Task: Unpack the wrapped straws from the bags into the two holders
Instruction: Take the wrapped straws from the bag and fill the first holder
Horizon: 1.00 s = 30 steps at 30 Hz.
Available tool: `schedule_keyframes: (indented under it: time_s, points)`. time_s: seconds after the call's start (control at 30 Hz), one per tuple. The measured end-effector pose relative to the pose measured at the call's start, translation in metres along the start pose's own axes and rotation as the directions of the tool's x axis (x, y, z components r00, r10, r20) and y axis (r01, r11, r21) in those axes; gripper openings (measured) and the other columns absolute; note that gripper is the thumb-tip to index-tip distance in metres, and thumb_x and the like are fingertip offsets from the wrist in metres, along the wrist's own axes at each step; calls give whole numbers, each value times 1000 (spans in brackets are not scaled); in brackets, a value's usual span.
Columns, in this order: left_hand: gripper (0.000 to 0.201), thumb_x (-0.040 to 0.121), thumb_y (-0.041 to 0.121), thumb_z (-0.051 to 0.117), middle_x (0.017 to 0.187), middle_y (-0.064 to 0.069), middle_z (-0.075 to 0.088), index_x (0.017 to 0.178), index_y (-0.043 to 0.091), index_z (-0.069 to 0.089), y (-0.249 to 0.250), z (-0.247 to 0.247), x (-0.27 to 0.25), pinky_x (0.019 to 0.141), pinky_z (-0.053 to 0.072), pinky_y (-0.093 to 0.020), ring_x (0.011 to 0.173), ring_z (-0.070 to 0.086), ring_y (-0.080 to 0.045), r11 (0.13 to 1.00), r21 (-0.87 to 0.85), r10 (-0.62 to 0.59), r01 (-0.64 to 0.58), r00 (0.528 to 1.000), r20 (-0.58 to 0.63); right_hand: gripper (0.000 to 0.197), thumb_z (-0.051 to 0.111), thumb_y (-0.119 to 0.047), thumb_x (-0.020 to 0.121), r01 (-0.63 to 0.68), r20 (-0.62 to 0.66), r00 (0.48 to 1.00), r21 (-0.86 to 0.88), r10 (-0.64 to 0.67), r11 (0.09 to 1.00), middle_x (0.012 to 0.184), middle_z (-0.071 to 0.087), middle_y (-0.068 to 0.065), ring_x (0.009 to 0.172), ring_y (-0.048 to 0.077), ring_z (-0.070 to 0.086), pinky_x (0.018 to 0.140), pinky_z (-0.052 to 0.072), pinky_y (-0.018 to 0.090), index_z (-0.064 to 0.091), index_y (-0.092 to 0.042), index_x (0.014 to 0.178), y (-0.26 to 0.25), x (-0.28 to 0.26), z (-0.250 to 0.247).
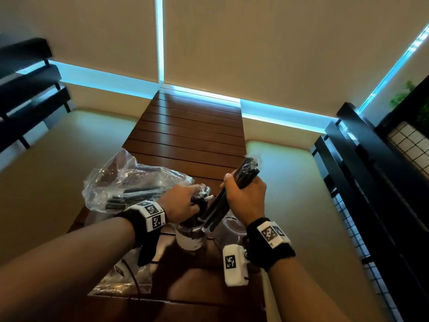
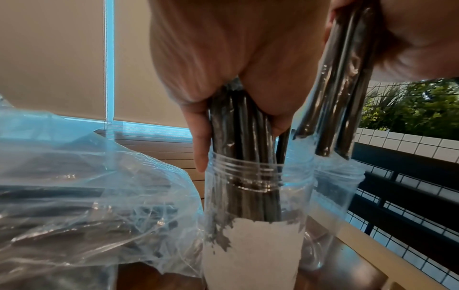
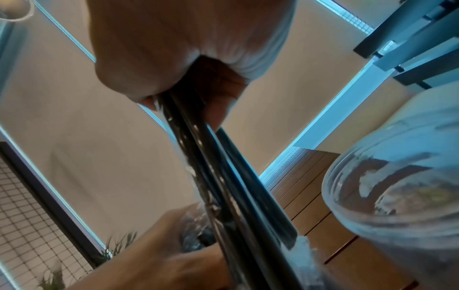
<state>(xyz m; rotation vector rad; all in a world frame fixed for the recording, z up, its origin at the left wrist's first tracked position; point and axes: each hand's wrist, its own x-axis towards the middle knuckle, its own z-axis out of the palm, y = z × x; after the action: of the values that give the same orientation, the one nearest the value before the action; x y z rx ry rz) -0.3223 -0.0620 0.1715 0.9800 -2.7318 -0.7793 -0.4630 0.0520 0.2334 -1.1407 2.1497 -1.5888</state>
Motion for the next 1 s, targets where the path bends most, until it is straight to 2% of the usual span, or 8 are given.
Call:
schedule_keyframes:
  time_s: [0.2, 0.27, 0.4, 0.57, 0.67, 0.83, 0.9, 1.0]
  points:
    - [24, 81, 33, 60, 95, -4, 63, 100, 19, 59, 2, 5, 0, 77, 55, -41, 83, 62, -22, 1000, 13, 11, -11, 1000, -9, 30, 60, -41, 81, -34, -133, 990, 72, 43, 997, 61, 69, -2, 64, 17, 69, 75, 59, 43, 67, -16, 66, 9, 2, 24]
    - [23, 85, 31, 61, 98, -4, 61, 102, 17, 59, 1, 5, -1, 81, 53, -40, 88, 59, -22, 1000, 13, 13, -13, 1000, -20, 20, 66, -33, 85, -97, -194, 973, 133, 122, 986, 67, 71, 3, 65, 19, 70, 72, 61, 40, 67, -18, 71, 11, 2, 28]
    - [19, 95, 30, 51, 101, -6, 57, 106, 15, 56, 0, 4, -5, 85, 51, -39, 92, 56, -22, 1000, -10, 17, -18, 999, -39, 13, 68, -24, 88, -116, -298, 939, 197, 173, 973, 71, 73, 8, 63, 15, 71, 62, 56, 18, 69, -15, 78, 14, 4, 32]
    - [19, 101, 34, 40, 101, -3, 51, 102, 18, 50, 1, 2, -8, 86, 49, -37, 92, 54, -20, 999, -52, 11, -10, 1000, 16, 16, 67, -30, 90, -76, -342, 929, 193, 140, 978, 74, 72, 11, 68, 23, 71, 72, 56, 25, 63, -22, 76, 18, 9, 40]
    - [17, 102, 37, 37, 100, -1, 48, 97, 23, 44, 7, -1, -8, 85, 47, -34, 93, 53, -18, 996, -93, 5, 1, 998, 67, 19, 62, -39, 88, -4, -382, 921, 170, 69, 985, 68, 71, 5, 61, 16, 70, 64, 52, 16, 58, -29, 72, 22, 9, 43]
    - [11, 100, 39, 33, 101, -1, 47, 93, 31, 38, 14, 1, -6, 90, 45, -39, 94, 52, -20, 996, -85, 0, 10, 993, 118, 49, 52, -54, 85, 19, -451, 891, 167, 59, 986, 67, 71, 0, 59, 8, 67, 58, 41, 0, 70, -9, 80, 37, 0, 46]
    - [14, 101, 38, 31, 98, -1, 46, 92, 29, 38, 15, 3, -7, 89, 46, -40, 92, 52, -19, 997, -77, -7, 14, 996, 89, 41, 59, -47, 90, -9, -476, 870, 244, 128, 970, 63, 69, -1, 55, 4, 66, 56, 43, 1, 69, -9, 77, 41, -1, 48]
    - [17, 103, 37, 30, 96, 2, 45, 93, 26, 39, 16, 5, -9, 88, 45, -38, 92, 52, -18, 996, -83, -29, 35, 997, 70, 33, 63, -34, 95, -69, -563, 790, 315, 244, 947, 55, 64, -5, 47, 0, 62, 50, 44, 4, 61, -23, 64, 42, 3, 47]
